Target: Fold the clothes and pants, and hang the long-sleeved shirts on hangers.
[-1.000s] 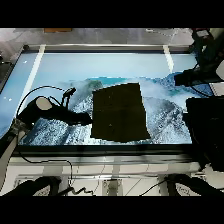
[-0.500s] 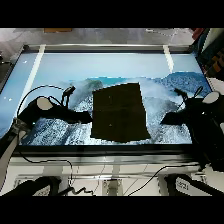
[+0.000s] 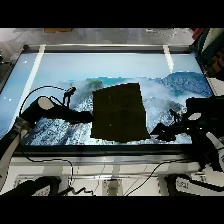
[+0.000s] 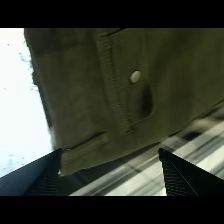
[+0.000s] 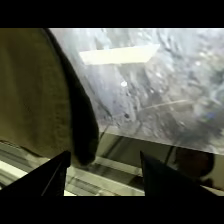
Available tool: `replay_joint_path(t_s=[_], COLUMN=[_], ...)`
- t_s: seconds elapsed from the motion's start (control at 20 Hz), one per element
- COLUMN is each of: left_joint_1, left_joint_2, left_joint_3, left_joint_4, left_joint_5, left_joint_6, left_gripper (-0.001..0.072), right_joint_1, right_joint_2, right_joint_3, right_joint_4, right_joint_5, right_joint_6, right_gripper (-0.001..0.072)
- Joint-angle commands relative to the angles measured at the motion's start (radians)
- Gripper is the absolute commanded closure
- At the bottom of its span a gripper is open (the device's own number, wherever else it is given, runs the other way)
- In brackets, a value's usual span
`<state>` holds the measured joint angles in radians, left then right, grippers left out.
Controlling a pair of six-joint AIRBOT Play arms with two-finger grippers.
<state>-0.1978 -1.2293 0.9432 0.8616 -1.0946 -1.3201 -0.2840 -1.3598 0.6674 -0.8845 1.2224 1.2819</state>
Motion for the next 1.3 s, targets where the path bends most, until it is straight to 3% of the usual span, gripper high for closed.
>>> replay_joint_path(t_s=[0.0, 0.2, 0.5, 0.55, 0.6, 0.7, 0.75, 0.85, 1.05, 1.25], left_joint_1=[0.001, 0.001, 0.023, 0.038, 0.051, 0.074, 0.084, 0.112, 0.169, 0.181], left_joint_2=[-0.002, -0.002, -0.002, -0.004, -0.010, -0.040, -0.059, -0.097, -0.194, -0.321], left_joint_3=[0.001, 0.001, 0.000, 0.000, 0.000, -0.001, -0.002, -0.014, -0.047, -0.057], left_joint_4=[-0.134, -0.015, 0.441, 0.442, 0.438, 0.435, 0.423, 0.319, 0.022, -0.101], left_joint_5=[-0.033, -0.055, -0.035, -0.045, -0.061, -0.129, -0.159, -0.183, -0.230, -0.226], left_joint_6=[0.000, 0.005, 0.004, 0.005, 0.020, 0.082, 0.113, 0.185, 0.297, 0.325], left_gripper=[0.0013, 0.0013, 0.0018, 0.0018, 0.0023, 0.0207, 0.0239, 0.0240, 0.0240, 0.0203], right_joint_1=[-0.001, -0.001, 0.049, 0.066, 0.084, 0.118, 0.130, 0.148, 0.154, 0.154], right_joint_2=[-0.080, -0.125, -0.127, -0.127, -0.127, -0.126, -0.126, -0.126, -0.124, -0.124], right_joint_3=[-0.015, -0.015, -0.015, -0.015, -0.015, -0.015, -0.015, -0.015, -0.015, -0.015], right_joint_4=[0.114, 0.228, 0.235, 0.235, 0.235, 0.235, 0.236, 0.235, 0.237, 0.238], right_joint_5=[0.003, 0.005, -0.064, -0.076, -0.080, -0.079, -0.079, -0.079, -0.079, -0.061], right_joint_6=[-0.002, -0.107, -0.177, -0.187, -0.208, -0.266, -0.278, -0.282, -0.282, -0.282], right_gripper=[0.0223, 0.0247, 0.0339, 0.0375, 0.0457, 0.0502, 0.0566, 0.0670, 0.0671, 0.0670])
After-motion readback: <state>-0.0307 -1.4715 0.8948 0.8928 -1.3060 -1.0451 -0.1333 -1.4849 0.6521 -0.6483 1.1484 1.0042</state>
